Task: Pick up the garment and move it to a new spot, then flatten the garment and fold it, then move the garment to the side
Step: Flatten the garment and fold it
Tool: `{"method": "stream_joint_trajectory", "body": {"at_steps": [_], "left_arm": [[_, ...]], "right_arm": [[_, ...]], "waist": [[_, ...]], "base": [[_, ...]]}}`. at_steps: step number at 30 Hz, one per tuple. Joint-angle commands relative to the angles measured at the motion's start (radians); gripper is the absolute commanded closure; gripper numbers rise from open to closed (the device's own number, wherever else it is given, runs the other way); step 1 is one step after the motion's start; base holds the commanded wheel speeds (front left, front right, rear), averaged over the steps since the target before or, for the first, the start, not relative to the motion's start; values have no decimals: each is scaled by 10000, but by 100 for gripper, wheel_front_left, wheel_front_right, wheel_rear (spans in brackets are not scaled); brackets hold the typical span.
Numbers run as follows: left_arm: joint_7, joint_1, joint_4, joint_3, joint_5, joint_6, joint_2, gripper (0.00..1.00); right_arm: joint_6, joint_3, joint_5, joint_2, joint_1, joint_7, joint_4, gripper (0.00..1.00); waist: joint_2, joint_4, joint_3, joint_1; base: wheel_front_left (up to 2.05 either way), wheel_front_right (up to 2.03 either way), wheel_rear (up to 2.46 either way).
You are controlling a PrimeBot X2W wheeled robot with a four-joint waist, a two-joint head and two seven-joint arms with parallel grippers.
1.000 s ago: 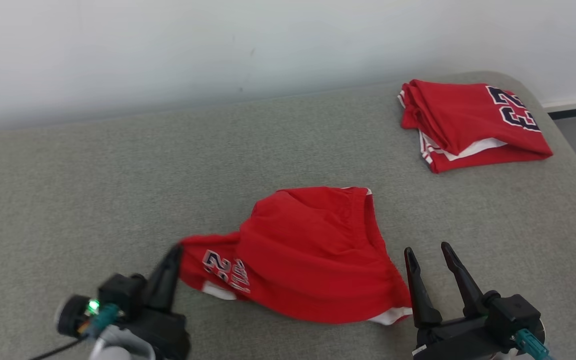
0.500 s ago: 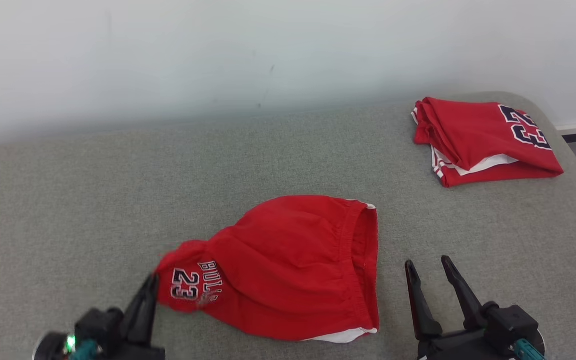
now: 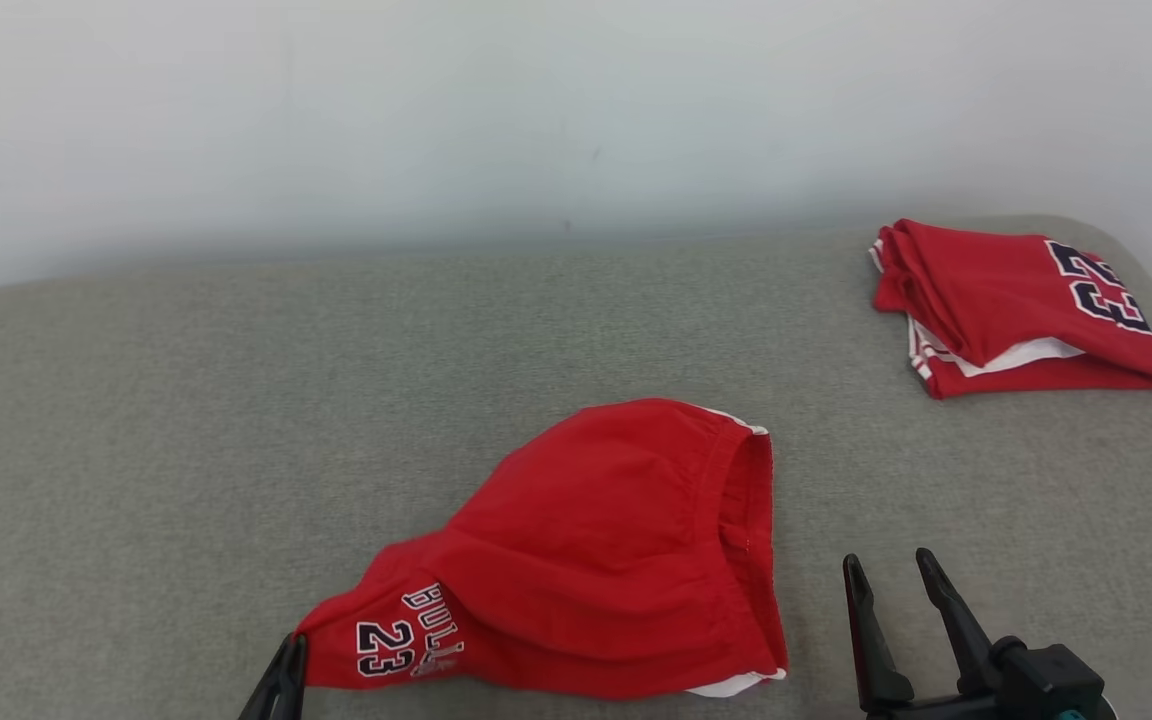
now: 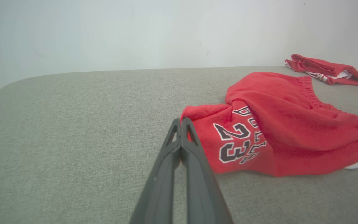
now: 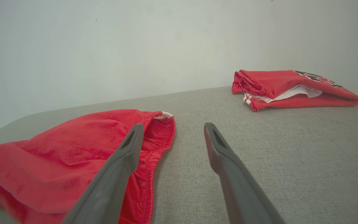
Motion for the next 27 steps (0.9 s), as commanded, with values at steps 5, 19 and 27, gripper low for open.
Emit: {"method": "stream_joint_trajectory", "body": {"at_steps": [5,19,27], "left_arm": [[403,769,-1386,-109,67,147,145,100],[283,350,-640,-24,-1,457,-45,0],[-37,8,-745,695,4,709,-536,0]], "right_arm": [[-21,9,-18,18,96,-18,28,0],[-21,192,98,-114,-230,-20,355,0],[-21,199,46,-112,-188,-18,362,0]], "waist": [[0,372,62,0],[0,74,206,0],[0,212,198,0]], "base": [[0,0,0],[0,0,0],[0,0,0]]}}
